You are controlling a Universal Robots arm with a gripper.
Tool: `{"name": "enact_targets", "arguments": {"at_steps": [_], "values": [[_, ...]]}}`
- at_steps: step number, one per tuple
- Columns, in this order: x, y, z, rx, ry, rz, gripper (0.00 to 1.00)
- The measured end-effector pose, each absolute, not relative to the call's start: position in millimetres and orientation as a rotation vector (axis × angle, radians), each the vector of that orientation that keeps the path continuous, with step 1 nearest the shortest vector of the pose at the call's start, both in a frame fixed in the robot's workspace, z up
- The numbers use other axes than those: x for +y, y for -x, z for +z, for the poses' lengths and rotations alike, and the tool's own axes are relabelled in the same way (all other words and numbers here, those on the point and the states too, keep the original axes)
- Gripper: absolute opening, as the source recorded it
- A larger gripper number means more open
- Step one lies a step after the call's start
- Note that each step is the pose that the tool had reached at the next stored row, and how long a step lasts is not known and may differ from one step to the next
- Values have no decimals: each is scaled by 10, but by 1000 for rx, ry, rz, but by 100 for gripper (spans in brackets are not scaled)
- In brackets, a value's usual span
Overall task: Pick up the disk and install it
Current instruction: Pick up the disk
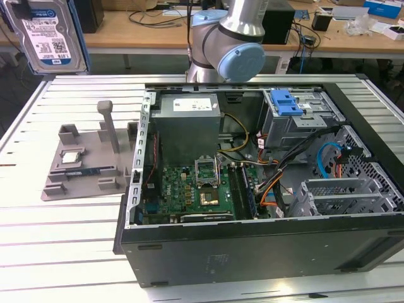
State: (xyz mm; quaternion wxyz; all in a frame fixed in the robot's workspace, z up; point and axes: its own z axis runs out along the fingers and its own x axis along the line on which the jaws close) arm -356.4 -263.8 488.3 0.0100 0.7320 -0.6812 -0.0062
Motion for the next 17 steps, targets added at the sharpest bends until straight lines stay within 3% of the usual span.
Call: {"name": "enact_targets", "arguments": {"at_steps": [17], "values": [[-2638,3564,5318,-2127,-2285,-19,37]]}}
